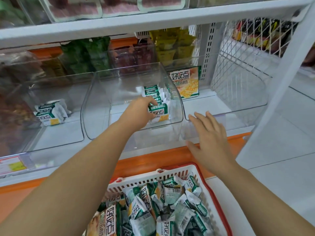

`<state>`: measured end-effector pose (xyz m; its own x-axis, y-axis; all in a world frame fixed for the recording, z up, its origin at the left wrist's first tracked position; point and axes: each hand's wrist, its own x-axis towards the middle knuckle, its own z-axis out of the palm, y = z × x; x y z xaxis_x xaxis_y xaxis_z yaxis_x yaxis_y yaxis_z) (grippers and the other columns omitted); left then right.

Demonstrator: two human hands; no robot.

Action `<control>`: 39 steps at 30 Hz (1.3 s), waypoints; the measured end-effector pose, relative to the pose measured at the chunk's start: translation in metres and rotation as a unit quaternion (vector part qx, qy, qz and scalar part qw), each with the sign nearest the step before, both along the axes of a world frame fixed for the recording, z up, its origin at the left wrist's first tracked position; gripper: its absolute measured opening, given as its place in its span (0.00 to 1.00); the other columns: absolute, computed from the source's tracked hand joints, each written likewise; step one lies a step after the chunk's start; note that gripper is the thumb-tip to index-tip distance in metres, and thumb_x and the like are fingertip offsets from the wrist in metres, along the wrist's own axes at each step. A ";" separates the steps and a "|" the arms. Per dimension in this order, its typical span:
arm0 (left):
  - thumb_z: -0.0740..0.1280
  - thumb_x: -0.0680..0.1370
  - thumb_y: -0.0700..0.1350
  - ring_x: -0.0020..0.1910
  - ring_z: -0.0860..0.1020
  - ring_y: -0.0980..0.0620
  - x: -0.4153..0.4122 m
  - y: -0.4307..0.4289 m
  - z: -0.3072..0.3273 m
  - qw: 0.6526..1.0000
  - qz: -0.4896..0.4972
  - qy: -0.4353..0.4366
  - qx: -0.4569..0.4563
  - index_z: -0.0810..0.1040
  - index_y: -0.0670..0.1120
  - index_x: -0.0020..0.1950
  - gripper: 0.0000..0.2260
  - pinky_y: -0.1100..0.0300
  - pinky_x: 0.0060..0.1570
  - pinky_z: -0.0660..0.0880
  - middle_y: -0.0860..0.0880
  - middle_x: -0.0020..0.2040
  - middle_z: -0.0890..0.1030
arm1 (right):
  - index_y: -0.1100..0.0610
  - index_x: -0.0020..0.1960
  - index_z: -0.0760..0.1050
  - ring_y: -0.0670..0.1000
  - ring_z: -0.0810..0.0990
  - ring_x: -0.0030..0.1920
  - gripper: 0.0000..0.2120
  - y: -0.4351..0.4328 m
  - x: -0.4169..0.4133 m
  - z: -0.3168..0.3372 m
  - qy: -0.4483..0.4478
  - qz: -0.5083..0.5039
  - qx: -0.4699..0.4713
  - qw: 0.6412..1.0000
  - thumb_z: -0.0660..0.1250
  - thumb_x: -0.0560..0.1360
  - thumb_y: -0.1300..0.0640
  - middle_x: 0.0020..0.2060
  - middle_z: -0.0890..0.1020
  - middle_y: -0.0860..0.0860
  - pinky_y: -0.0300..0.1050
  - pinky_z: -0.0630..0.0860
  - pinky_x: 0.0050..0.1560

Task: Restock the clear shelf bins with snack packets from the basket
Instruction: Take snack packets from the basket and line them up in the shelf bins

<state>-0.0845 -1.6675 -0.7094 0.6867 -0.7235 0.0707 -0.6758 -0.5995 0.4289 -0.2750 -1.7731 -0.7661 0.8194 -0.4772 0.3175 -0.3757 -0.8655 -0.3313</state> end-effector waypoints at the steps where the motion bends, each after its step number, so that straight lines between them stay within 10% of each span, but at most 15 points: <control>1: 0.71 0.75 0.40 0.45 0.73 0.50 0.004 -0.006 -0.004 1.000 -0.003 -0.005 0.015 0.75 0.47 0.61 0.16 0.61 0.45 0.68 0.44 0.60 0.76 | 0.52 0.75 0.59 0.53 0.49 0.76 0.32 0.000 0.000 -0.002 -0.002 0.000 -0.006 1.000 0.68 0.74 0.52 0.75 0.60 0.49 0.61 0.53 0.73; 10: 0.74 0.71 0.41 0.41 0.68 0.49 0.020 -0.025 -0.025 0.996 0.035 -0.017 0.079 0.65 0.46 0.40 0.17 0.59 0.37 0.65 0.45 0.47 0.71 | 0.51 0.75 0.59 0.55 0.51 0.76 0.36 -0.002 0.004 -0.014 -0.011 0.000 -0.034 0.999 0.71 0.71 0.54 0.74 0.62 0.50 0.64 0.53 0.70; 20: 0.75 0.71 0.46 0.54 0.76 0.42 0.017 -0.022 -0.019 0.991 0.078 -0.002 0.108 0.68 0.42 0.62 0.24 0.49 0.56 0.73 0.41 0.62 0.69 | 0.52 0.74 0.59 0.53 0.49 0.74 0.39 -0.005 0.003 -0.020 -0.022 0.004 -0.056 0.998 0.72 0.67 0.57 0.73 0.64 0.52 0.65 0.55 0.68; 29: 0.66 0.77 0.40 0.48 0.72 0.62 -0.052 0.043 -0.020 0.962 -0.060 -0.136 -0.229 0.74 0.47 0.57 0.09 0.61 0.47 0.74 0.55 0.53 0.73 | 0.55 0.65 0.69 0.53 0.70 0.65 0.20 0.030 -0.009 -0.042 -0.144 0.114 -0.065 0.981 0.61 0.74 0.57 0.63 0.74 0.52 0.54 0.68 0.65; 39: 0.61 0.79 0.42 0.45 0.81 0.49 -0.097 0.130 -0.160 0.995 -0.077 0.005 -0.062 0.78 0.48 0.56 0.09 0.52 0.41 0.79 0.51 0.53 0.79 | 0.52 0.75 0.56 0.52 0.60 0.73 0.25 0.049 -0.025 -0.112 0.341 0.210 0.069 0.914 0.58 0.80 0.59 0.73 0.62 0.52 0.45 0.58 0.71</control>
<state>-0.1815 -1.5375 -0.8690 0.5694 -0.8062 0.1607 -0.7512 -0.4309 0.5001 -0.3004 -1.7237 -0.8781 0.9241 -0.0723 -0.3754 -0.1802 -0.9484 -0.2608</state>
